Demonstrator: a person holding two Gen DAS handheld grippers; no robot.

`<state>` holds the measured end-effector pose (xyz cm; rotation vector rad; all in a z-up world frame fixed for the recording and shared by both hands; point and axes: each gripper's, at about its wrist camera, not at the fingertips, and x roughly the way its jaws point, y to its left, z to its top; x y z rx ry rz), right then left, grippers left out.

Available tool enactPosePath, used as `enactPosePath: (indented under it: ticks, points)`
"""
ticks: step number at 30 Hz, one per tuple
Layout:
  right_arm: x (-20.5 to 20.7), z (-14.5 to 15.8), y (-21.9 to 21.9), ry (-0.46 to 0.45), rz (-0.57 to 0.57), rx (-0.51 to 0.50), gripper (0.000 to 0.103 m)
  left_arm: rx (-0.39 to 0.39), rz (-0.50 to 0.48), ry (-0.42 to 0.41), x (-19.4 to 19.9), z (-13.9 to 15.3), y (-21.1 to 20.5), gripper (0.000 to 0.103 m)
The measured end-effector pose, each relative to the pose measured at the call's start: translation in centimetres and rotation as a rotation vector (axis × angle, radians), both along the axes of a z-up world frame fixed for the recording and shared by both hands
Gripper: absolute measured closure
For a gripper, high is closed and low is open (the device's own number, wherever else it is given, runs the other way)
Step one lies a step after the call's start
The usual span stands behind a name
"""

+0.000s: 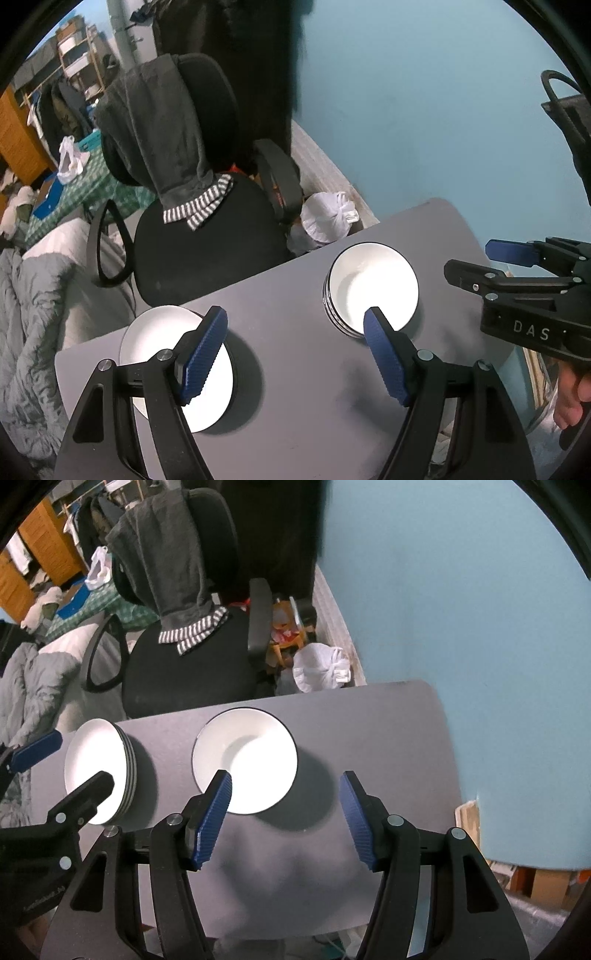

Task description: Organize plates and bowls

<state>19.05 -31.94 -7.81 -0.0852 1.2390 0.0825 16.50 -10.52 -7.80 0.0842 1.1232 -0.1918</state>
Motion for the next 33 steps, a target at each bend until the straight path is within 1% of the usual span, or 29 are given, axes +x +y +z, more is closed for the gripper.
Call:
enactPosePath:
  ticks: [2,7,14,19,26,31,33]
  points:
    - [0.7,-0.4,-0.2,0.007,0.015,0.006,0.042,-0.011,0.013,0.007,0.2,-0.3,-0.2,0.025]
    - [2.4,-1.8,-0.8,0.040,0.045,0.019,0.040,-0.024,0.051,0.067,1.7,-1.8,-0.5,0.025]
    - [4.6,-4.3,-1.6,0.098,0.086,0.033,0.040,0.011,0.082,0.102,2.9,-4.1,-1.0,0.025]
    - [5.8,-6.1,-2.6,0.141,0.107,0.061,0.040,-0.016,0.113,0.150,3.7,-6.1,-1.4,0.025]
    - [7.0,-9.3,-3.4,0.231,0.126,0.116,0.039,-0.020,0.144,0.219,4.7,-9.1,-2.3,0.025]
    - [7.6,-11.2,-3.4,0.275,0.144,0.150,0.039,-0.068,0.164,0.290,5.2,-11.0,-2.8,0.025]
    - [7.7,-11.7,-3.2,0.287,0.158,0.162,0.039,-0.066,0.178,0.301,5.2,-11.4,-2.8,0.025]
